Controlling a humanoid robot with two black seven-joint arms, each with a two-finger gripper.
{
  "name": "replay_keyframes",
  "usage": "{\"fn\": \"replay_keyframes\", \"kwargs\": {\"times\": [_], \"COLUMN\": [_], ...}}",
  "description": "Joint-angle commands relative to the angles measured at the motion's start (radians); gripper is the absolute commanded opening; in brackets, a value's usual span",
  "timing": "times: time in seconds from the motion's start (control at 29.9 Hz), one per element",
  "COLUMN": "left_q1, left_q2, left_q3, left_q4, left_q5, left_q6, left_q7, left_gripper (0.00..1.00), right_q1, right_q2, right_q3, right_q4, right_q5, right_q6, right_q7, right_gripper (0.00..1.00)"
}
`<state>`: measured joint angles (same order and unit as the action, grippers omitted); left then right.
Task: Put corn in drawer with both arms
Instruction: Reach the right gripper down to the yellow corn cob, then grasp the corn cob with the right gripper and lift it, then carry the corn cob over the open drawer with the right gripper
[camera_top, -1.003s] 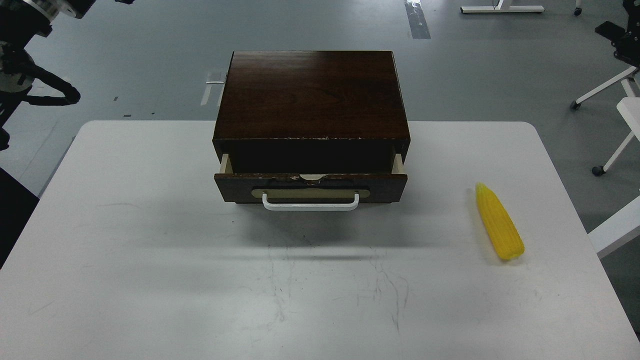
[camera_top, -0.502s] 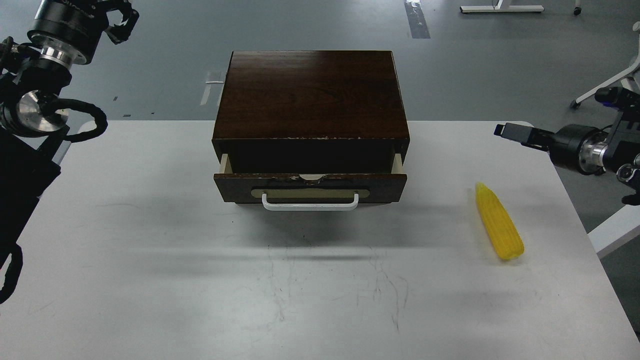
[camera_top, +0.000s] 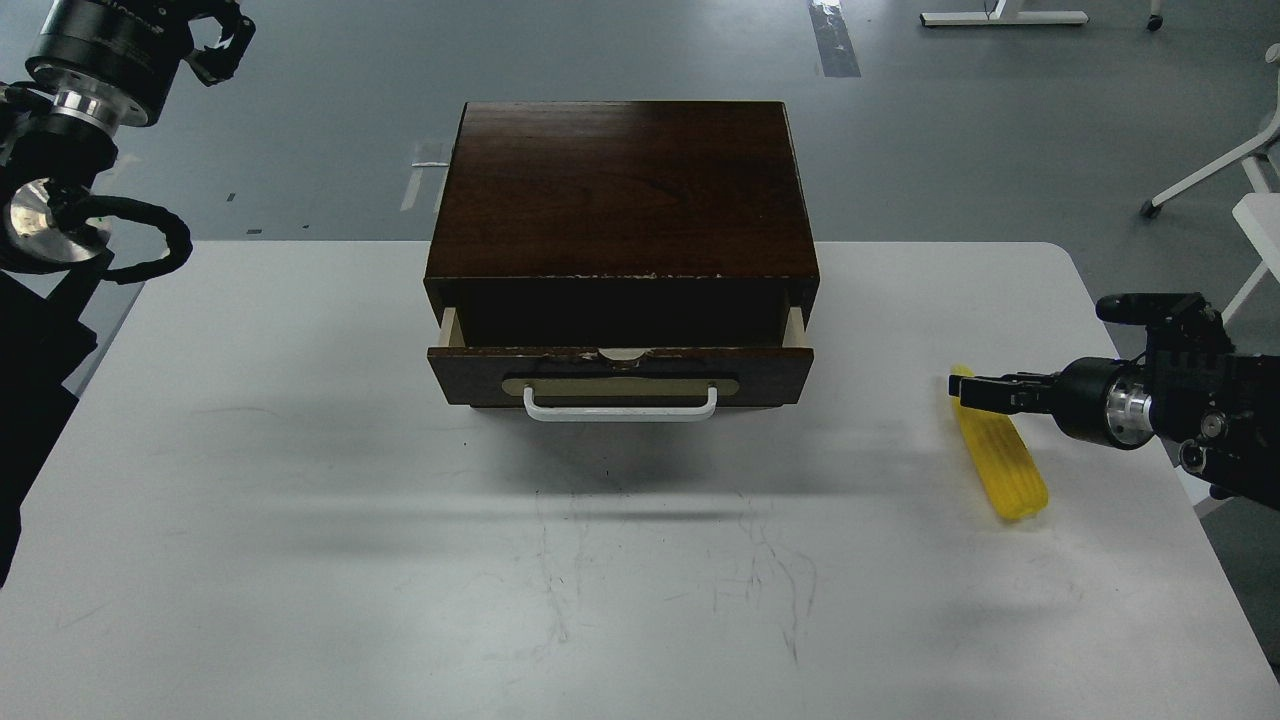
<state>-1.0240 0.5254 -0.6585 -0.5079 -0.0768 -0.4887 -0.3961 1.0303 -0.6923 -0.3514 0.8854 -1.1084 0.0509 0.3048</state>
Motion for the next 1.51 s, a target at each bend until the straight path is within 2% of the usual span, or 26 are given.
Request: {"fn": "replay_keyframes", "kwargs": {"times": [0.0,0.13,0.27,0.43,0.5,0.7,0.8,0.84,0.9,1.04,1.2,1.34,1.4,1.47], "left_q1": [0.002,0.002,0.002,0.002,0.002,0.002,0.001,0.001,-0.002,-0.007,-0.011,-0.011,-0.011,-0.011], "left_q2": [0.002,0.001,-0.002,0.002,0.005,0.007,0.005,0.005,0.005,0.005,0.010,0.022,0.028,0.028], "left_q3": [0.005,0.007,0.007,0.007,0.007,0.007,0.007,0.007,0.007,0.007,0.007,0.007,0.007,0.008], "left_q4": [0.000,0.002,0.000,0.000,0.002,0.000,0.000,0.000,0.000,0.000,0.000,-0.001,-0.001,-0.001], "left_q5": [0.000,0.000,0.000,0.000,0.000,0.000,0.000,0.000,0.000,0.002,0.003,0.005,0.005,0.005], "left_q6": [0.000,0.000,0.000,0.000,0.000,0.000,0.000,0.000,0.000,0.000,0.000,0.000,0.000,0.000], "left_q7": [-0.001,-0.001,-0.001,-0.001,-0.001,-0.001,-0.001,-0.001,-0.001,-0.001,0.000,0.000,0.002,0.002], "left_gripper": [0.98,0.98,0.98,0.98,0.98,0.98,0.98,0.98,0.98,0.98,0.98,0.98,0.98,0.98], "right_q1": [-0.010,-0.016,-0.026,-0.035,-0.035,-0.045,-0.036,-0.027,-0.003,0.106,0.365,0.525,0.623,0.655], "right_q2": [0.000,-0.001,0.000,0.000,0.000,-0.001,-0.001,-0.006,-0.010,-0.036,-0.041,-0.032,0.006,0.046], "right_q3": [0.000,-0.005,-0.005,-0.005,-0.005,-0.001,0.005,0.008,0.011,0.009,0.011,0.011,0.009,0.011], "right_q4": [0.001,0.001,-0.003,-0.006,-0.008,-0.006,-0.003,-0.002,0.000,0.007,0.026,0.073,0.119,0.130], "right_q5": [-0.001,-0.004,-0.004,-0.004,-0.004,0.001,0.002,0.005,0.004,0.004,-0.002,-0.011,-0.046,-0.091], "right_q6": [-0.011,-0.017,-0.048,-0.052,-0.052,-0.057,-0.091,-0.112,-0.140,-0.160,-0.192,-0.192,-0.194,-0.200], "right_q7": [0.001,0.002,0.002,0.005,0.005,0.010,0.011,0.011,0.017,0.045,0.119,0.134,0.155,0.155], "right_gripper": [0.90,0.85,0.65,0.48,0.45,0.44,0.29,0.16,0.01,0.00,0.00,0.00,0.00,0.00]}}
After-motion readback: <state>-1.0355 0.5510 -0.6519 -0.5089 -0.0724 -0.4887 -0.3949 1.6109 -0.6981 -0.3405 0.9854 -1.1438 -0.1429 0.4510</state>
